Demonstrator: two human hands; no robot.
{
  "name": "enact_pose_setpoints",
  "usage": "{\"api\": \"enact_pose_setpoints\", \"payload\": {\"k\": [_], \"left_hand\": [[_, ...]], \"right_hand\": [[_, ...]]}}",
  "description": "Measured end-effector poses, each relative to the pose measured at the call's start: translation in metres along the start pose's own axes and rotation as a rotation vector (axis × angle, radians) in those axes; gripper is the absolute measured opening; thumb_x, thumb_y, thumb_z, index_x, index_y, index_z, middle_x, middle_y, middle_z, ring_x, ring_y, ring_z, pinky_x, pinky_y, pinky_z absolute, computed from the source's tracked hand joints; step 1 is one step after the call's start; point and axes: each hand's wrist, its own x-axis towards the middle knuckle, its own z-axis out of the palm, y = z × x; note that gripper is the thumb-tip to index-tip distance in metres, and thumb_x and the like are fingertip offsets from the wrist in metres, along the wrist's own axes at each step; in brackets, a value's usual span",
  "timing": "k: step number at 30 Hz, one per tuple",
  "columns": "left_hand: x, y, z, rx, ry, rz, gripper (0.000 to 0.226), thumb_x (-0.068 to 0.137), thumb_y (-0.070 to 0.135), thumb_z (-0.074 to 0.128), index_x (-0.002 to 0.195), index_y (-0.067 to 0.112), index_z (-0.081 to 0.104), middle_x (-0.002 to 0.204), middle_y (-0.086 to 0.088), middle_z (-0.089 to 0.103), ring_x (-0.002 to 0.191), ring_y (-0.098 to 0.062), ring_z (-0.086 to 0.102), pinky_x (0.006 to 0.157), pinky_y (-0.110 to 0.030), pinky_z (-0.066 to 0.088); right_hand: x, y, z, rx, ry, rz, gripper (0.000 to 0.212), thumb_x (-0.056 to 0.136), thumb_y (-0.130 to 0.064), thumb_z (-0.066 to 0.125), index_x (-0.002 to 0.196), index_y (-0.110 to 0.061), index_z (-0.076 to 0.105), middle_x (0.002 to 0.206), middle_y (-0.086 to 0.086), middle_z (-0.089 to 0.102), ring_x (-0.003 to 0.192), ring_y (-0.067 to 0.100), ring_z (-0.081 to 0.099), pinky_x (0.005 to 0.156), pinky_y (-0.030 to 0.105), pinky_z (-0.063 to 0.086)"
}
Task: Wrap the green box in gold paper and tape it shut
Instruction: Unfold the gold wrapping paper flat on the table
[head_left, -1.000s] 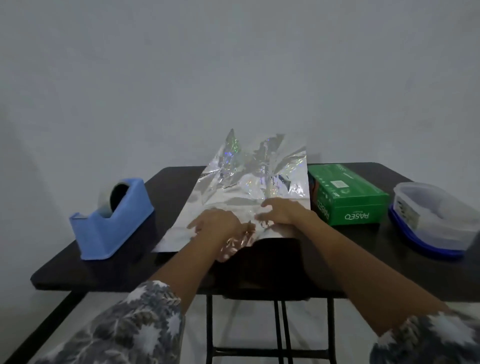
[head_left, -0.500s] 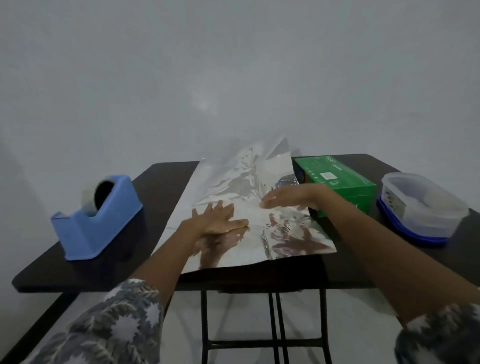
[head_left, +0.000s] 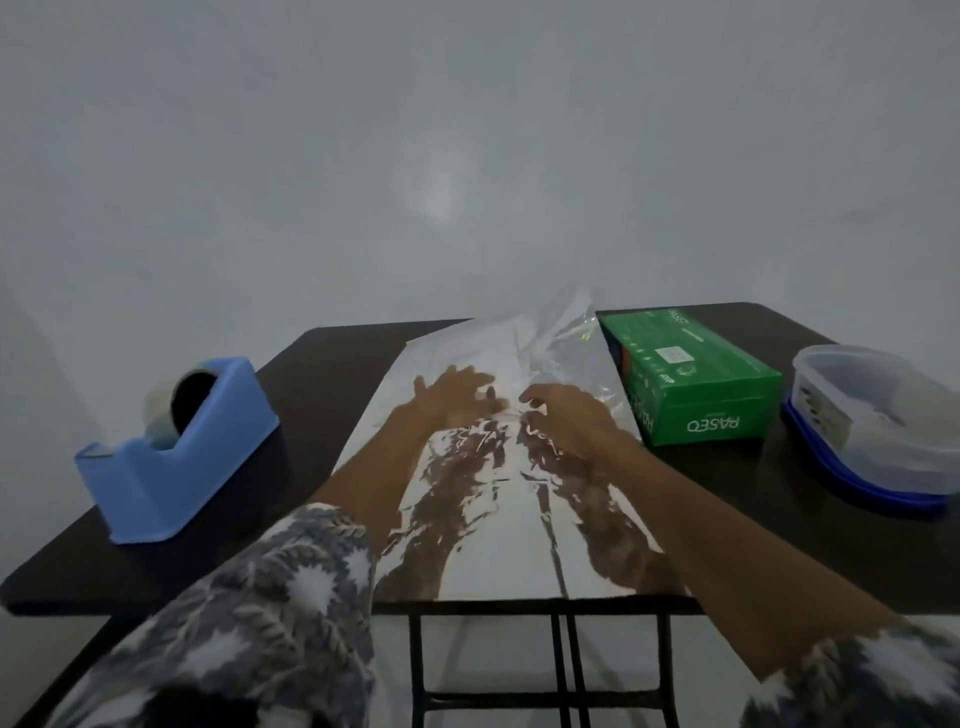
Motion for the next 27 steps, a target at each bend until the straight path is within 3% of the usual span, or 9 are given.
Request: {"api": "enact_pose_setpoints", "payload": {"k": [2, 7, 10, 12, 14, 17, 20, 22, 27], "left_hand": [[0.007, -0.007, 0.018, 0.020, -0.001, -0.009, 0.058, 0.088, 0.068, 0.035, 0.129, 0.030, 0.047, 0.147, 0.008, 0.035, 0.142, -0.024, 0.020, 0.112, -0.057, 0.005], [0.016, -0.017, 0.030, -0.089, 0.116, -0.076, 0.068, 0.086, 0.068, 0.040, 0.142, 0.029, 0.035, 0.156, 0.001, 0.022, 0.145, -0.021, 0.011, 0.113, -0.056, 0.001], [0.024, -0.011, 0.026, -0.090, 0.155, -0.037, 0.071, 0.087, 0.067, 0.035, 0.147, 0.031, 0.025, 0.159, 0.004, 0.008, 0.147, -0.018, 0.000, 0.112, -0.055, -0.008], [0.030, -0.012, 0.026, -0.070, 0.077, -0.008, 0.070, 0.087, 0.069, 0.030, 0.145, 0.031, 0.028, 0.158, 0.003, 0.015, 0.147, -0.021, 0.006, 0.112, -0.058, -0.005], [0.032, -0.017, 0.027, -0.053, 0.018, 0.034, 0.067, 0.085, 0.072, 0.028, 0.136, 0.029, 0.039, 0.148, 0.005, 0.035, 0.141, -0.023, 0.024, 0.112, -0.059, 0.006], [0.030, -0.025, 0.023, -0.047, 0.034, 0.057, 0.068, 0.084, 0.073, 0.030, 0.129, 0.025, 0.045, 0.136, 0.006, 0.046, 0.136, -0.024, 0.034, 0.111, -0.057, 0.010], [0.023, -0.019, 0.018, -0.051, 0.031, 0.033, 0.077, 0.084, 0.072, 0.029, 0.147, 0.028, 0.027, 0.158, 0.004, 0.017, 0.146, -0.020, 0.009, 0.113, -0.055, -0.006], [0.016, -0.008, 0.018, -0.037, 0.003, 0.039, 0.079, 0.083, 0.073, 0.025, 0.149, 0.030, 0.019, 0.159, 0.005, 0.005, 0.147, -0.017, 0.000, 0.114, -0.054, -0.010], [-0.008, 0.015, 0.015, -0.096, 0.077, 0.056, 0.064, 0.093, 0.061, 0.026, 0.148, 0.030, 0.021, 0.159, 0.005, 0.006, 0.147, -0.017, 0.000, 0.113, -0.052, -0.010]], "right_hand": [[0.008, 0.005, 0.000, 0.009, 0.019, -0.002, 0.035, 0.096, -0.025, 0.050, 0.130, -0.019, 0.051, 0.136, 0.002, 0.050, 0.124, 0.021, 0.045, 0.100, 0.033, 0.038], [0.025, 0.015, 0.004, -0.138, 0.193, -0.002, 0.051, 0.091, -0.019, 0.055, 0.139, -0.019, 0.038, 0.151, 0.006, 0.024, 0.139, 0.022, 0.020, 0.108, 0.037, 0.024], [0.036, 0.017, 0.013, -0.124, 0.069, 0.066, 0.059, 0.096, -0.033, 0.046, 0.148, -0.018, 0.020, 0.158, 0.004, 0.007, 0.146, 0.021, 0.004, 0.114, 0.045, 0.010], [0.038, 0.018, 0.019, -0.156, -0.074, 0.127, 0.055, 0.098, -0.044, 0.036, 0.146, -0.019, 0.026, 0.157, 0.006, 0.016, 0.144, 0.024, 0.011, 0.114, 0.049, 0.010], [0.035, 0.021, 0.020, -0.155, -0.108, 0.127, 0.055, 0.098, -0.049, 0.031, 0.143, -0.018, 0.032, 0.153, 0.007, 0.026, 0.142, 0.024, 0.020, 0.113, 0.051, 0.014], [0.030, 0.025, 0.013, -0.139, -0.031, 0.097, 0.060, 0.098, -0.050, 0.029, 0.149, -0.020, 0.020, 0.158, 0.003, 0.013, 0.145, 0.021, 0.010, 0.115, 0.048, 0.006], [0.031, 0.033, 0.015, -0.139, -0.101, 0.112, 0.060, 0.097, -0.053, 0.026, 0.147, -0.020, 0.025, 0.157, 0.004, 0.015, 0.144, 0.023, 0.012, 0.115, 0.050, 0.007], [0.030, 0.036, 0.020, -0.126, -0.124, 0.139, 0.061, 0.097, -0.053, 0.026, 0.146, -0.018, 0.027, 0.156, 0.006, 0.020, 0.143, 0.024, 0.016, 0.116, 0.050, 0.011], [0.009, 0.015, 0.003, 0.120, 0.282, 0.025, 0.056, 0.097, -0.041, 0.044, 0.146, -0.016, 0.030, 0.150, 0.003, 0.034, 0.138, 0.019, 0.030, 0.111, 0.036, 0.025]]}}
